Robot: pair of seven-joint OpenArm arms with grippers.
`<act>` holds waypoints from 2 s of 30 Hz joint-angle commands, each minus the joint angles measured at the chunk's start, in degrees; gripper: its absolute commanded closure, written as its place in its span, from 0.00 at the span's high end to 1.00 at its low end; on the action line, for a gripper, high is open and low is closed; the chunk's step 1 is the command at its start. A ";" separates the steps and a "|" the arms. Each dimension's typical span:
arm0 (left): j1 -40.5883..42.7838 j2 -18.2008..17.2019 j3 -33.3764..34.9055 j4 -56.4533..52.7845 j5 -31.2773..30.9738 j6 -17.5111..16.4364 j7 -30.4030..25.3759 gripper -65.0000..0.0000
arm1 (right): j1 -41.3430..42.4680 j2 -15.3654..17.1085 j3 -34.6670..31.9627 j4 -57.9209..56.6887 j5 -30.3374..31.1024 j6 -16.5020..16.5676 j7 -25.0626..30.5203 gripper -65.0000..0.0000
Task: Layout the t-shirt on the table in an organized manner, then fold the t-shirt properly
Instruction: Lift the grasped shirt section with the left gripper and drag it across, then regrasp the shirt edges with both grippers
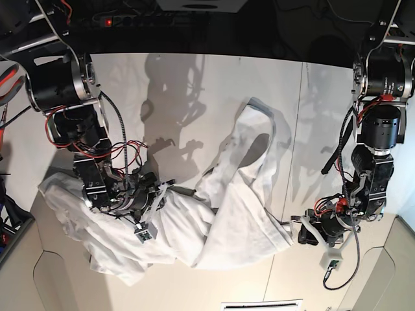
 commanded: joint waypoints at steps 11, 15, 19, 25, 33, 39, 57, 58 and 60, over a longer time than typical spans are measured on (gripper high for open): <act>-0.17 -2.54 -0.22 -1.18 -0.31 0.09 -1.36 0.46 | 0.55 7.21 -0.13 6.86 17.79 5.42 -24.17 0.00; -0.22 -1.86 -0.22 -5.18 -5.33 0.61 -1.05 0.46 | 0.55 7.87 -0.13 8.96 20.55 5.44 -28.09 0.00; -0.22 -0.44 -0.37 -9.31 -10.19 0.57 -1.05 0.46 | 0.52 7.93 -0.13 9.16 21.73 5.44 -28.37 0.00; -0.39 2.95 -3.06 -10.45 -13.16 -1.51 -0.33 0.46 | 0.52 7.93 -0.13 9.16 23.21 6.47 -28.37 0.00; -0.63 6.14 -7.72 -10.45 -14.08 -3.48 0.17 0.46 | 0.52 7.93 -0.13 9.16 23.19 6.47 -28.37 0.00; -0.63 6.71 -7.72 -10.60 -12.70 -2.78 -0.81 0.46 | 0.52 7.93 -0.13 9.16 23.21 6.45 -28.37 0.00; -0.63 9.18 -7.74 -10.60 -12.79 -2.62 -4.59 0.00 | 0.72 8.00 -0.13 9.16 27.93 6.45 -28.28 0.00; -0.63 9.18 -7.74 -10.60 -12.81 -2.80 -4.59 0.00 | 0.87 8.04 -0.11 9.25 28.61 6.47 -28.20 0.03; -0.66 9.14 -7.74 -10.60 -12.98 -4.42 -4.59 0.00 | 1.05 8.31 -0.11 9.88 29.99 6.47 -27.04 0.18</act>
